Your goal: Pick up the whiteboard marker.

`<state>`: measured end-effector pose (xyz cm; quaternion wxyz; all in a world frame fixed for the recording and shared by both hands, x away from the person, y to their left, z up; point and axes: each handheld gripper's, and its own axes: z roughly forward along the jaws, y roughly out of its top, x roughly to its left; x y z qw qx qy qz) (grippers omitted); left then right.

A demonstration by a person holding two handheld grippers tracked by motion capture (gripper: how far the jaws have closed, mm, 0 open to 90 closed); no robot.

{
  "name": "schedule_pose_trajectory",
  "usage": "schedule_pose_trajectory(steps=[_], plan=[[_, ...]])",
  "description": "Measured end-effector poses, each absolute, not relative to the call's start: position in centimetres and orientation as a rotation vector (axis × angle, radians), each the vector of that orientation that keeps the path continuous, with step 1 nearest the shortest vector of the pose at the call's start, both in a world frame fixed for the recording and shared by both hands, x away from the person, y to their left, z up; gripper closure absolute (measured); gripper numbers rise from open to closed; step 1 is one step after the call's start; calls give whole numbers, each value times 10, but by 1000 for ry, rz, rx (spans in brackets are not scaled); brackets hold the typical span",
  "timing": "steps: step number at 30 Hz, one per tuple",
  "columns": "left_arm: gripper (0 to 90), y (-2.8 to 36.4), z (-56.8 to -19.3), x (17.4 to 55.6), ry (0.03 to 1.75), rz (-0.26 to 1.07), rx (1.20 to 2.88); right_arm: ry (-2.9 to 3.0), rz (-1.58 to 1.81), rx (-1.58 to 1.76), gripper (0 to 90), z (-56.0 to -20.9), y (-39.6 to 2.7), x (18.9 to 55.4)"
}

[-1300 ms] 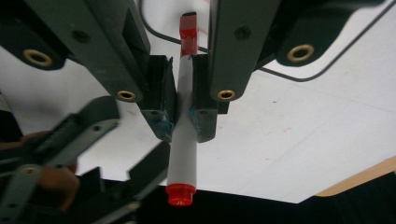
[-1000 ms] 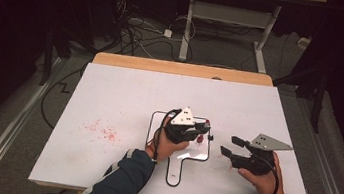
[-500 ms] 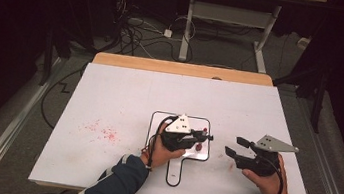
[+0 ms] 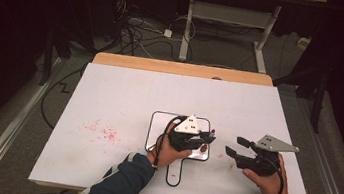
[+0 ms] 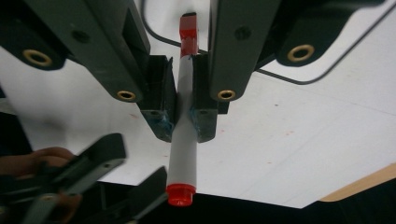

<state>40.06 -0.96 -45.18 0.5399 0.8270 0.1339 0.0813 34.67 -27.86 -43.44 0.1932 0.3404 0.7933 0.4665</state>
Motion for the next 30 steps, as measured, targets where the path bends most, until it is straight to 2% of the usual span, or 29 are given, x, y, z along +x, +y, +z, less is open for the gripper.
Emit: schedule_pose_trajectory(steps=[6,11,18,30], plan=[[788,-10,-451,417,363,207,1963,2238,1305,944,417,-436,-277,347],[788,-4,-453,409,333,173,1955,2237,1310,945,417,-435,-277,346],[788,10,-452,420,375,233,1959,2238,1307,937,417,-435,-275,346],[788,7,-451,433,396,243,1964,2233,1303,937,417,-434,-274,349]])
